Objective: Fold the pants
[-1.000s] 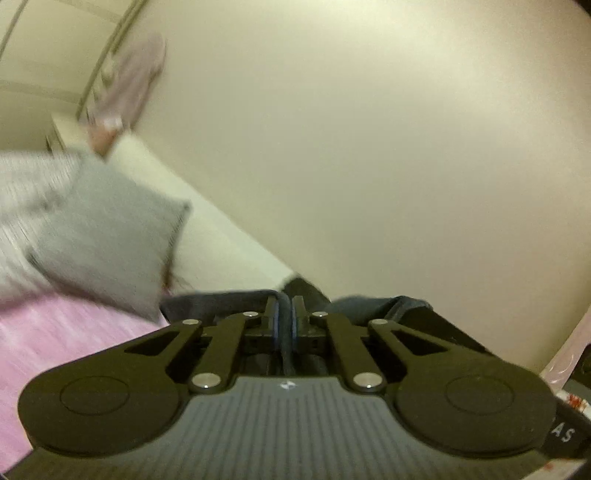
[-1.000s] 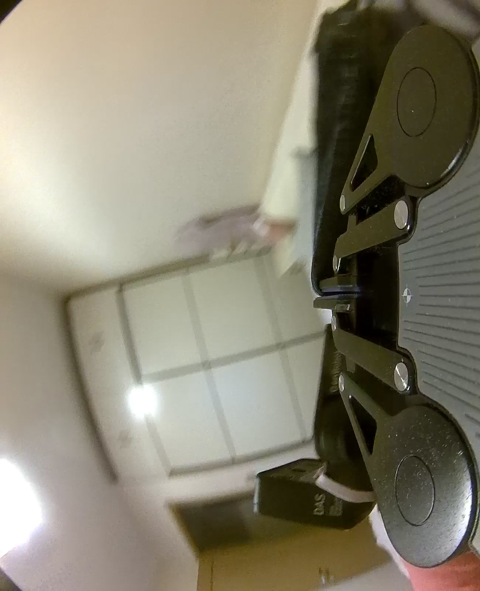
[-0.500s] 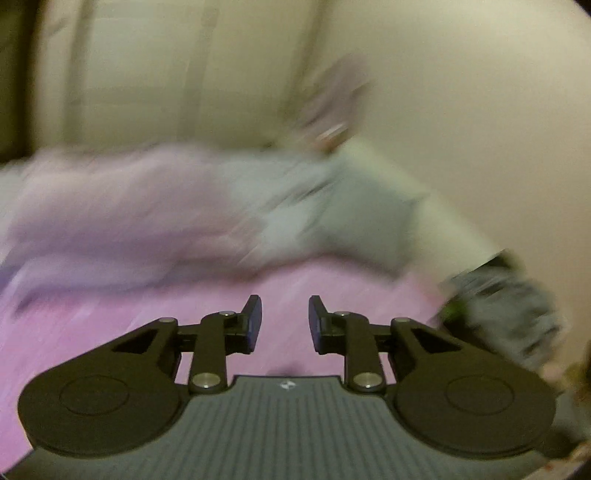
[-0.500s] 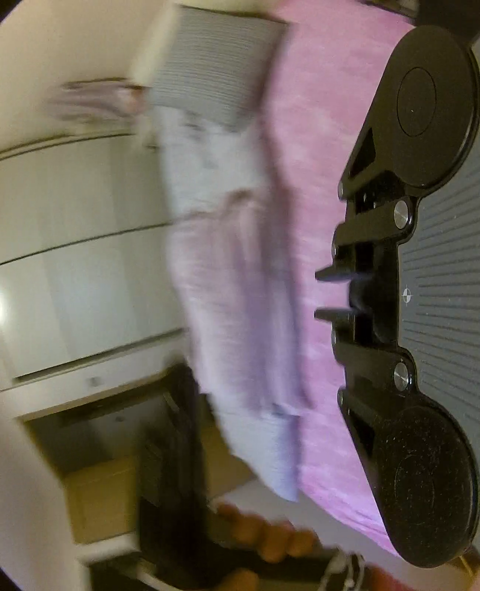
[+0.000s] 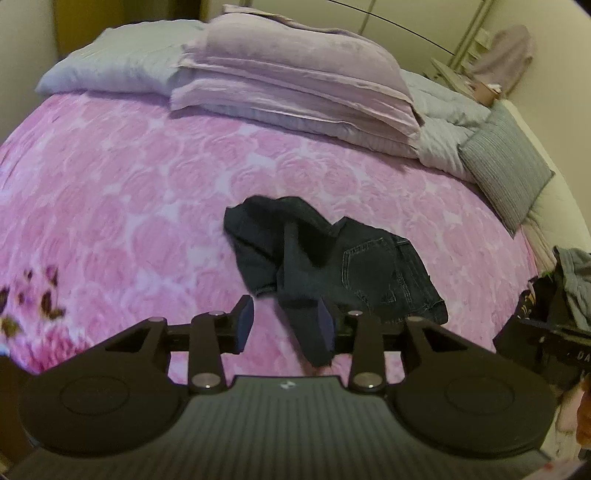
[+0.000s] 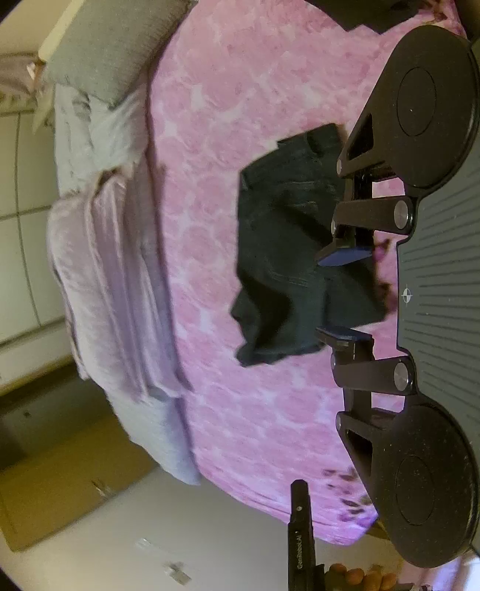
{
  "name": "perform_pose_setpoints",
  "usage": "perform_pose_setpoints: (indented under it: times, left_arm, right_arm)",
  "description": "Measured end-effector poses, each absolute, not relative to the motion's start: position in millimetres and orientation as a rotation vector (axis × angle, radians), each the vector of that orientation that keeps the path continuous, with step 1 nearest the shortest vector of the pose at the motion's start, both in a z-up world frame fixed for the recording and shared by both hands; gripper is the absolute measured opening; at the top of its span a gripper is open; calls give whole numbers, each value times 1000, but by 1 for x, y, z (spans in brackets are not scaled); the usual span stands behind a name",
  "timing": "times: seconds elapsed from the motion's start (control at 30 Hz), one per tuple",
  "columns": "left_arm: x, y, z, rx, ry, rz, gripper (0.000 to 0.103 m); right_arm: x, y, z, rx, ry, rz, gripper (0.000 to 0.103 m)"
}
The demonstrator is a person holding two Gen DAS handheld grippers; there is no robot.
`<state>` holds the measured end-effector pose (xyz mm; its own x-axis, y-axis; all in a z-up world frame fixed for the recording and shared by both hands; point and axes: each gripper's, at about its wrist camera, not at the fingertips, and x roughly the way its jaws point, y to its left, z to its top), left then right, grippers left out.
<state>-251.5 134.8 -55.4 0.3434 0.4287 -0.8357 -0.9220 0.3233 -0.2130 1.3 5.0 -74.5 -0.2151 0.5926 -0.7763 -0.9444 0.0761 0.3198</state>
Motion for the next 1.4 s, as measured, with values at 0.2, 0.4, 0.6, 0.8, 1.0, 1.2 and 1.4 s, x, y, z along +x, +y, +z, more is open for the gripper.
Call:
perform_pose_setpoints:
  times: [0.2,0.4,0.6,0.8,1.0,1.2,1.4]
  left_arm:
    - [-248,73,-55,-783,772,1062,42]
    - [-251,28,-62,-804,792,1097,44]
    - [-256,11,-64,-814,792,1129,47]
    - [-261,16,-66,-810,809,1139,47]
    - [-267,42,-68,-786,834,1100,47]
    - [-277,81,-72,-767,860,1042,47]
    - [-292,127,-80,-749,893,995,47]
  right_arm:
    - [10,-30,-95,-535,1056,1530,51]
    - [17,-49,-107,-566,1092,1518,52]
    - [19,-55,-111,-593,1092,1509,54]
    - [17,-49,-114,-605,1092,1486,55]
    - [10,-34,-117,-595,1109,1433,55]
    - [-1,-13,-121,-588,1122,1351,55]
    - [-15,12,-128,-563,1138,1267,55]
